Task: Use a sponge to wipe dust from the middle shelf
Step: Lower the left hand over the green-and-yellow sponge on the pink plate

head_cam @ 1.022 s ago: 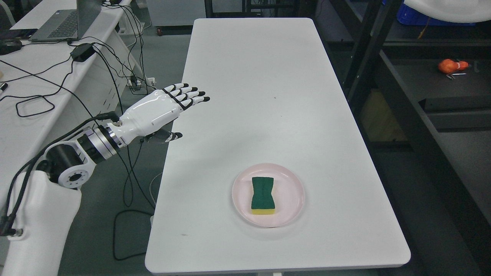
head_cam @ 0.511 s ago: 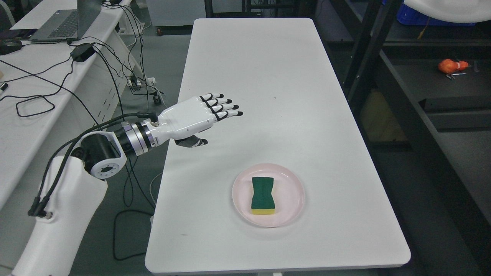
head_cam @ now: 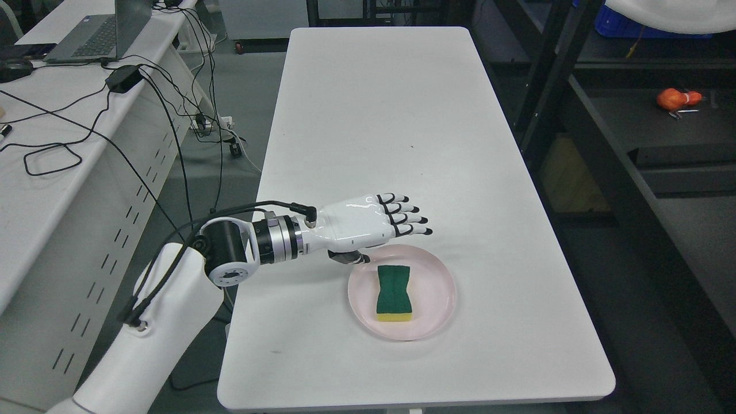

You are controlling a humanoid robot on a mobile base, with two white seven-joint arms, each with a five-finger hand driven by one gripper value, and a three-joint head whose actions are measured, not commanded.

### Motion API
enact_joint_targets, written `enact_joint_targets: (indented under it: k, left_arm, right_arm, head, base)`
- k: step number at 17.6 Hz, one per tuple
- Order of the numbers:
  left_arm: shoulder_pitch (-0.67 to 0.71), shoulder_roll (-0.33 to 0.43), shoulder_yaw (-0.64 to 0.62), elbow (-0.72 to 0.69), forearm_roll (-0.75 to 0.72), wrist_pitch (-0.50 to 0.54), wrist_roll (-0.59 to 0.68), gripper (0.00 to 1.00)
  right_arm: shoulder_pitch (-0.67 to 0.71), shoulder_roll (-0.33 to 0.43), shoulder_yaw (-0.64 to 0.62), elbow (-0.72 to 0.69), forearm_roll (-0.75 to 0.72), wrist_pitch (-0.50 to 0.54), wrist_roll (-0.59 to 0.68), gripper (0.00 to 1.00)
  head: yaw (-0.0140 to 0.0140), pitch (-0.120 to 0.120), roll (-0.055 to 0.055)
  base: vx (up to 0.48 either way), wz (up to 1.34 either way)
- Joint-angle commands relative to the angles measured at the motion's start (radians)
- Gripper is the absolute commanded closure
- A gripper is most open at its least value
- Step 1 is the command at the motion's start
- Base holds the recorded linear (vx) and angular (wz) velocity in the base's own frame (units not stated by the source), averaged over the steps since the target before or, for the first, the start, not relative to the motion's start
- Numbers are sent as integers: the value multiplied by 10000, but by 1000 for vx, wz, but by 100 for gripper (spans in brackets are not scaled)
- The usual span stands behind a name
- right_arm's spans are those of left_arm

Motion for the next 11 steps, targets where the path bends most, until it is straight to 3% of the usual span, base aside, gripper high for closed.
enact_joint_targets:
  k: [1,11]
  left_arm:
    - [12,-109,-1008,79,-41,7,-30,4]
    - [-387,-138,-1145,-274,-102,7,-122,3]
  right_arm:
    - [1,-175,0,-174,0,725,52,0]
    - [1,-175,0,-174,0,725,52,0]
  head:
    - [0,0,0]
    - [0,0,0]
  base:
    - [0,0]
    - [0,0]
